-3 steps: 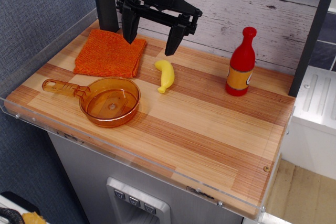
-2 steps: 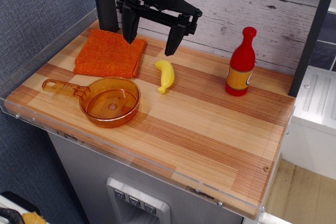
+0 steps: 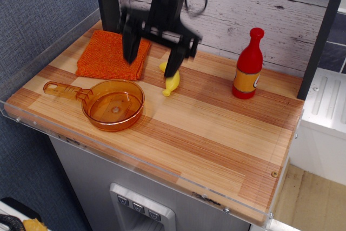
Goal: Slide the orange pan in front of the hot sauce.
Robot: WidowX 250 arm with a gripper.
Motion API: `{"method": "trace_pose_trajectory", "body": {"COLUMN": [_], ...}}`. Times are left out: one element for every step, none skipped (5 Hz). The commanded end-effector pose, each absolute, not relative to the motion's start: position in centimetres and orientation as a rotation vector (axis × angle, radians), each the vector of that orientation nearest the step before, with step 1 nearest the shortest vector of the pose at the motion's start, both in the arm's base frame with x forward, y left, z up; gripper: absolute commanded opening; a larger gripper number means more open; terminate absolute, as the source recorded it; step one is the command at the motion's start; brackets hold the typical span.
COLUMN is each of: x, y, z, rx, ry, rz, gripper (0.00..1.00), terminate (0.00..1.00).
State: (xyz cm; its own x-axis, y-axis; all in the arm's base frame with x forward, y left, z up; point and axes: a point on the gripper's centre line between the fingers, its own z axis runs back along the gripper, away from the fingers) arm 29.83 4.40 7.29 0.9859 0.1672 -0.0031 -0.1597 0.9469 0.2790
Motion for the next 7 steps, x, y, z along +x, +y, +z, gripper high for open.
{"method": "trace_pose_trajectory", "body": {"x": [26.7,25.0,24.7,24.7,24.8,25.0,25.1], "y": [4.8,5.6,6.2,6.4,6.6,6.7,6.7], "z": [7.1,5.5,4.1,3.4,2.8,2.4,2.0], "rx": [0.3,0.289,0.266,0.245,0.21,0.198,0.183], "ry": [-0.101,-0.155,-0.137,-0.181,-0.205,-0.209,-0.202], "rz": [0.073,0.061,0.077,0.055,0.024,0.006,0.0], "gripper": [1.0,1.0,1.0,1.0,1.0,1.0,1.0], "terminate": [0.0,0.0,0.0,0.0,0.0,0.0,0.0]}}
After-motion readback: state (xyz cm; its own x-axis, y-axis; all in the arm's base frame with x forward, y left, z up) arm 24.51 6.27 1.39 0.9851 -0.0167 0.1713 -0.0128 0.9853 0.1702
